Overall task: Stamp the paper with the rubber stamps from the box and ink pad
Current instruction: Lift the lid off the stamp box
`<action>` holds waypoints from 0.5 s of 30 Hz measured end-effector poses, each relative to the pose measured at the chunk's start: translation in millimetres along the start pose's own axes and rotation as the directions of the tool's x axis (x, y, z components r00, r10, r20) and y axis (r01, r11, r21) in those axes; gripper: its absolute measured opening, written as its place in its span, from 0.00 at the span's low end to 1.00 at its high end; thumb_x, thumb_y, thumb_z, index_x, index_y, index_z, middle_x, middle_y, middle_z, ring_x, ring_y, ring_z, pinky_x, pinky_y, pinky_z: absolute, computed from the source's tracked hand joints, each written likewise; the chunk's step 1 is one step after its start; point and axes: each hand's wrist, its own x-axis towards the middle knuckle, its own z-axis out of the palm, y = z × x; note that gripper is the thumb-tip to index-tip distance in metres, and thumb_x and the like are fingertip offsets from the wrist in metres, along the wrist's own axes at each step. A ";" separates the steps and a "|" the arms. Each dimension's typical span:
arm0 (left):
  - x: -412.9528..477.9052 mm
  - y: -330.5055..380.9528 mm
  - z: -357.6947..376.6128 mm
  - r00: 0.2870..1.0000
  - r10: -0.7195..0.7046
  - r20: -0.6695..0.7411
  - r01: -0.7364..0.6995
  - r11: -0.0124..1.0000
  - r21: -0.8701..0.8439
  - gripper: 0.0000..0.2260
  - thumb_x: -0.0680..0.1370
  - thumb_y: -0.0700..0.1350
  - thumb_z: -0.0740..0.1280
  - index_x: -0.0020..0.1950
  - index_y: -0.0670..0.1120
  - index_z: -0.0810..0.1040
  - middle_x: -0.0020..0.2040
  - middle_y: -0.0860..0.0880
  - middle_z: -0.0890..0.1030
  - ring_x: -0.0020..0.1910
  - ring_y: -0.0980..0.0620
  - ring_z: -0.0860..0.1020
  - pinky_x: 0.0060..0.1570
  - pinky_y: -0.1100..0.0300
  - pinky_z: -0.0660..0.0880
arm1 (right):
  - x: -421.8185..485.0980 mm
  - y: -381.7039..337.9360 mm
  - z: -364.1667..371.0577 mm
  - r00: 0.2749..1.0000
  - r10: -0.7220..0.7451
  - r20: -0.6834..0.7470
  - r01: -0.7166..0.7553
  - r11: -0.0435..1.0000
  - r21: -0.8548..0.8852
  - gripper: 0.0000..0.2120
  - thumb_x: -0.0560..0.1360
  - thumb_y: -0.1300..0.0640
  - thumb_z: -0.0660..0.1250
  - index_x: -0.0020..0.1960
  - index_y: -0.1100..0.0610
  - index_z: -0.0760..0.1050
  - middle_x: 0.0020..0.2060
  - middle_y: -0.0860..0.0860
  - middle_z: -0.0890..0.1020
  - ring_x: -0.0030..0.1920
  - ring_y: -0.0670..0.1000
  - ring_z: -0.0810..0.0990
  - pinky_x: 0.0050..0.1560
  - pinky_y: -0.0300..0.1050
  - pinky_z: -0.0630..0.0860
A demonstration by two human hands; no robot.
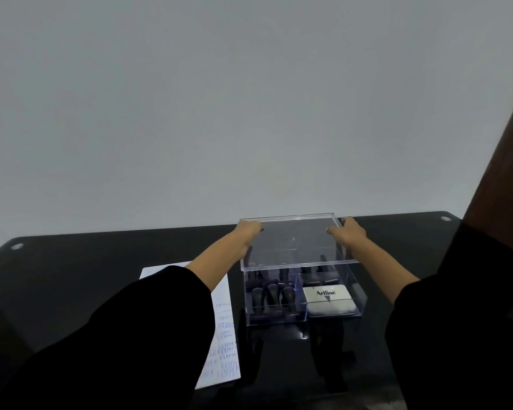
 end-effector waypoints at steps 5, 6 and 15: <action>32.0 7.1 -14.7 0.999 -0.035 -0.003 0.035 0.997 -0.068 0.11 0.79 0.38 0.58 0.61 0.37 0.67 0.50 0.40 0.75 0.45 0.46 0.73 0.44 0.57 0.72 | 23.8 -19.2 10.1 0.999 -0.030 0.018 0.029 0.999 0.037 0.25 0.78 0.58 0.61 0.72 0.62 0.58 0.66 0.60 0.68 0.60 0.59 0.71 0.58 0.48 0.70; 39.1 8.5 -17.1 0.999 -0.040 -0.009 0.039 0.997 -0.073 0.10 0.80 0.38 0.58 0.61 0.38 0.67 0.48 0.42 0.74 0.45 0.46 0.72 0.43 0.57 0.71 | 29.8 -22.5 12.7 0.999 -0.032 0.019 0.031 0.999 0.044 0.26 0.78 0.58 0.61 0.73 0.62 0.57 0.67 0.60 0.67 0.63 0.59 0.70 0.59 0.49 0.69; 122.3 3.5 -22.4 1.000 0.006 -0.021 -0.008 0.998 -0.064 0.20 0.79 0.45 0.61 0.69 0.39 0.67 0.68 0.42 0.70 0.67 0.43 0.69 0.68 0.53 0.66 | 106.7 -29.2 51.8 0.999 -0.031 0.013 0.030 0.998 0.047 0.26 0.78 0.59 0.60 0.73 0.62 0.57 0.70 0.60 0.64 0.67 0.61 0.67 0.62 0.50 0.67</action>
